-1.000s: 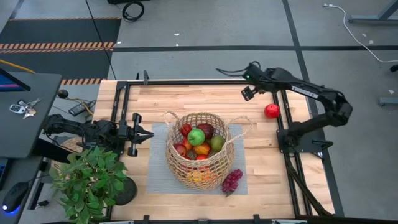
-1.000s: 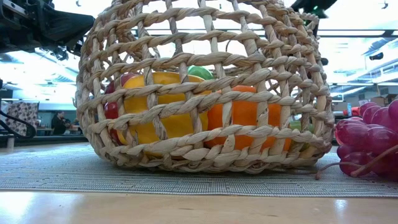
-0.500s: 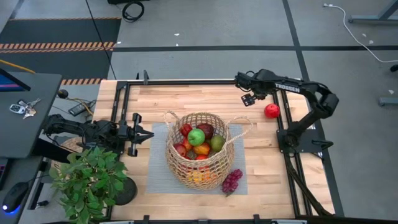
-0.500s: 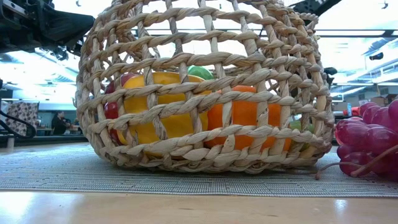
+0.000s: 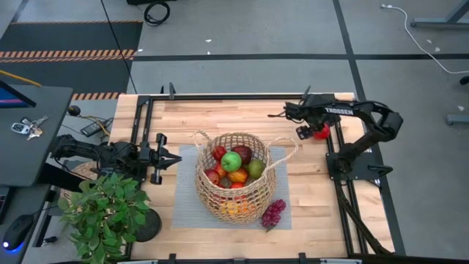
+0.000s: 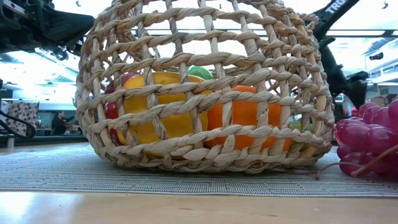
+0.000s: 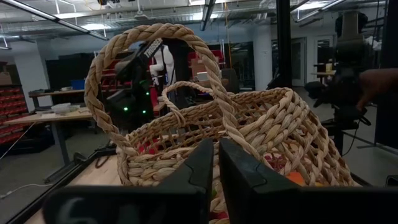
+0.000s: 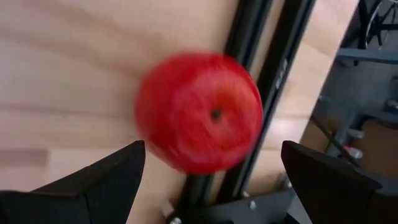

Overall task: Build produce basket
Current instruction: Put the red apple into the brown basket

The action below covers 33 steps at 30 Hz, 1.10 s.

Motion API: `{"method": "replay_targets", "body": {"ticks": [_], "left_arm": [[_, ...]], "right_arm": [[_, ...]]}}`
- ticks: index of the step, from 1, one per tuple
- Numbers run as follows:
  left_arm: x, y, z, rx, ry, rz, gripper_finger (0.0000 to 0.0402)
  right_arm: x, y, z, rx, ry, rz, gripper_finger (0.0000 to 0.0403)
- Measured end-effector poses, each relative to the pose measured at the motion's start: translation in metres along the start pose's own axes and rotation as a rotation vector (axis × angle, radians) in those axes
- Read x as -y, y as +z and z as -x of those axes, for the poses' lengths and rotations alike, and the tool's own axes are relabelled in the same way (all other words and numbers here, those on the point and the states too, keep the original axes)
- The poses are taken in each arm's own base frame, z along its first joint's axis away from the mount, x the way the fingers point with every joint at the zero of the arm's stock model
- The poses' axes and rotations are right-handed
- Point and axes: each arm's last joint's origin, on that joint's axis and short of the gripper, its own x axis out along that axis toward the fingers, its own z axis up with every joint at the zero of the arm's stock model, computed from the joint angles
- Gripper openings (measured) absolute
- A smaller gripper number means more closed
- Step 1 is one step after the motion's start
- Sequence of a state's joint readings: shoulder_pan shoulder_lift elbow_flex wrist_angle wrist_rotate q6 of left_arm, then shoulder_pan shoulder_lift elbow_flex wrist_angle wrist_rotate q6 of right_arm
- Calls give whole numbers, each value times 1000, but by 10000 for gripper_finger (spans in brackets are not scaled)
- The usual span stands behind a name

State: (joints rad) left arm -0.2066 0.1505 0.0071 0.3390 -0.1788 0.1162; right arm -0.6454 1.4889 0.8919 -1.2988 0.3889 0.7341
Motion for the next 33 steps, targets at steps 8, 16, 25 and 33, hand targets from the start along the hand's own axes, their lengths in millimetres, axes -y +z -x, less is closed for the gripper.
{"method": "replay_targets", "body": {"ticks": [8,16,25,33], "left_arm": [[0,0,0,0,0,0,30],[0,0,0,1,0,0,33],[0,0,0,0,0,0,30],[0,0,0,0,0,0,33]], "right_arm": [[10,-19,-7,34,67,-45,381],[2,-5,-8,191,219,-10,382],[-17,1,8,351,363,88,382],[-20,4,29,687,356,1,382]]}}
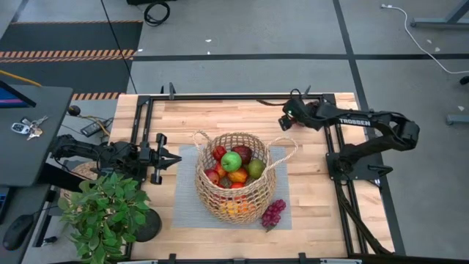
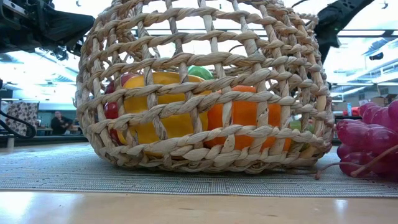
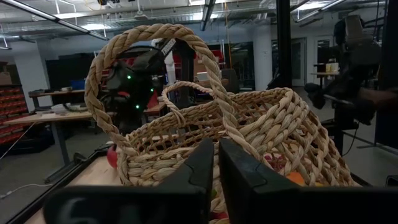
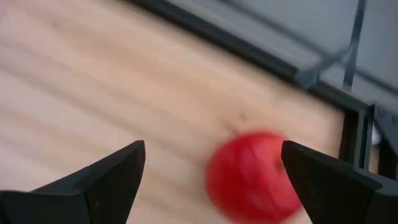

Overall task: Build produce basket
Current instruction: Put the red apple into the brown basket

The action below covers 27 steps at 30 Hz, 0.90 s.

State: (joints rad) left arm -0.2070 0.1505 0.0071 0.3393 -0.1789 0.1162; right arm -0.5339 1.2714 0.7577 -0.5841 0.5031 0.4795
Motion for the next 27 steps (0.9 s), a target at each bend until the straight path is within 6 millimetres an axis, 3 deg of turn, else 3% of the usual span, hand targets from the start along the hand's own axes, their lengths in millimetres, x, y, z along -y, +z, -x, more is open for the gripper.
{"method": "replay_targets", "body": {"ticks": [9,12,20,27], "left_arm": [[0,0,0,0,0,0,31],[0,0,0,0,0,0,28],[0,0,0,0,1,0,36],[0,0,0,0,0,0,30]], "right_arm": [[17,-36,-22,247,-129,-80,382],[23,-43,-22,299,-93,-137,382],[37,-63,-32,290,-44,-270,381],[37,-79,-45,308,79,-363,381]]}}
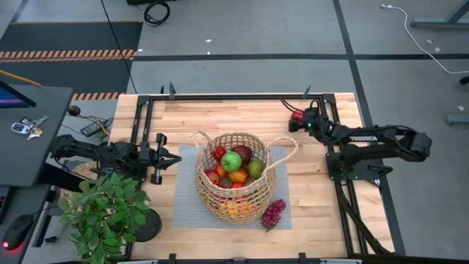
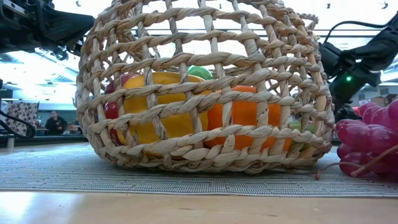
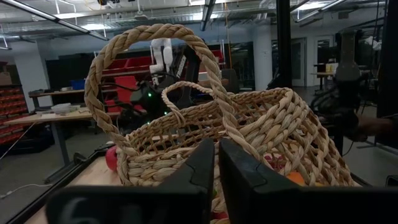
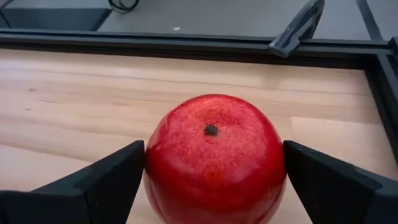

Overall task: Build produce basket
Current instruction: Put the red apple into the brown basket

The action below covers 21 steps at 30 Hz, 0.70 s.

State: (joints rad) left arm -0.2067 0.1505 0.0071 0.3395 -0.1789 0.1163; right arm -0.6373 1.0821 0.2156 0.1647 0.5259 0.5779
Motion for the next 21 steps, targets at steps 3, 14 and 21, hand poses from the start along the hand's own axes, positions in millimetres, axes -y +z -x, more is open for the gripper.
{"method": "replay_targets", "body": {"ticks": [3,14,21], "left_arm": [[0,0,0,0,0,0,28],[0,0,0,0,0,0,35],[0,0,0,0,0,0,28]], "right_arm": [[2,-4,-2,11,8,-6,381],[-2,-5,-2,-2,79,45,381],[-2,-5,-2,4,84,63,354]]}}
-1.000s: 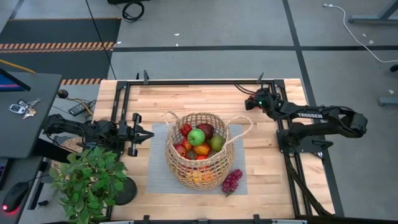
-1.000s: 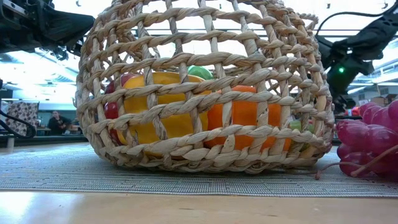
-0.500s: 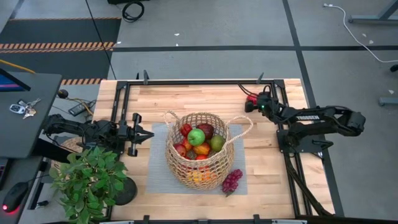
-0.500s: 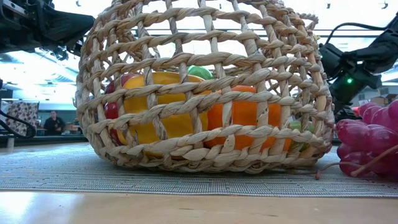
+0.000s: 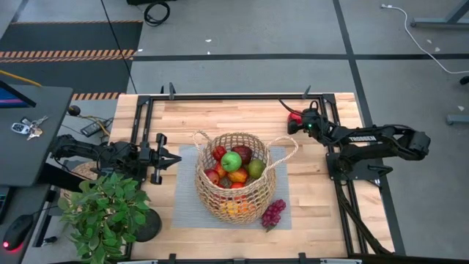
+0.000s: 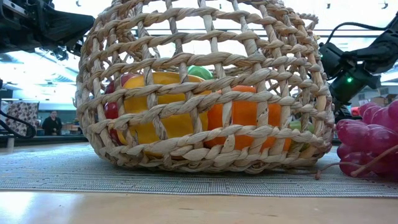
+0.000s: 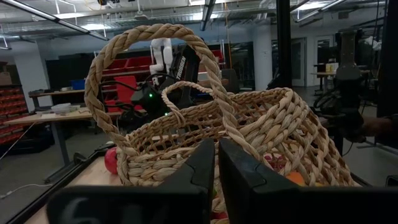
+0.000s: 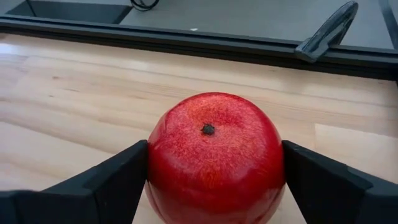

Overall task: Build produce basket
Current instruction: Put the red apple into the brown basket

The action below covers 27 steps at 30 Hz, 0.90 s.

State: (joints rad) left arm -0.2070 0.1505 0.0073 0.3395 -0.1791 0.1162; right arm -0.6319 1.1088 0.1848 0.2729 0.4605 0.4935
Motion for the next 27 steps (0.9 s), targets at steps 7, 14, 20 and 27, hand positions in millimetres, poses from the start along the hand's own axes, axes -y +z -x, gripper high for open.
{"method": "replay_targets", "body": {"ticks": [7,14,20,27], "left_arm": [[0,0,0,0,0,0,35],[0,0,0,0,0,0,32],[0,0,0,0,0,0,28],[0,0,0,0,0,0,36]], "right_arm": [[0,0,0,-2,10,12,347],[-8,9,1,8,138,-4,346],[-25,31,3,21,317,-4,346],[-45,62,14,121,682,-67,346]]}}
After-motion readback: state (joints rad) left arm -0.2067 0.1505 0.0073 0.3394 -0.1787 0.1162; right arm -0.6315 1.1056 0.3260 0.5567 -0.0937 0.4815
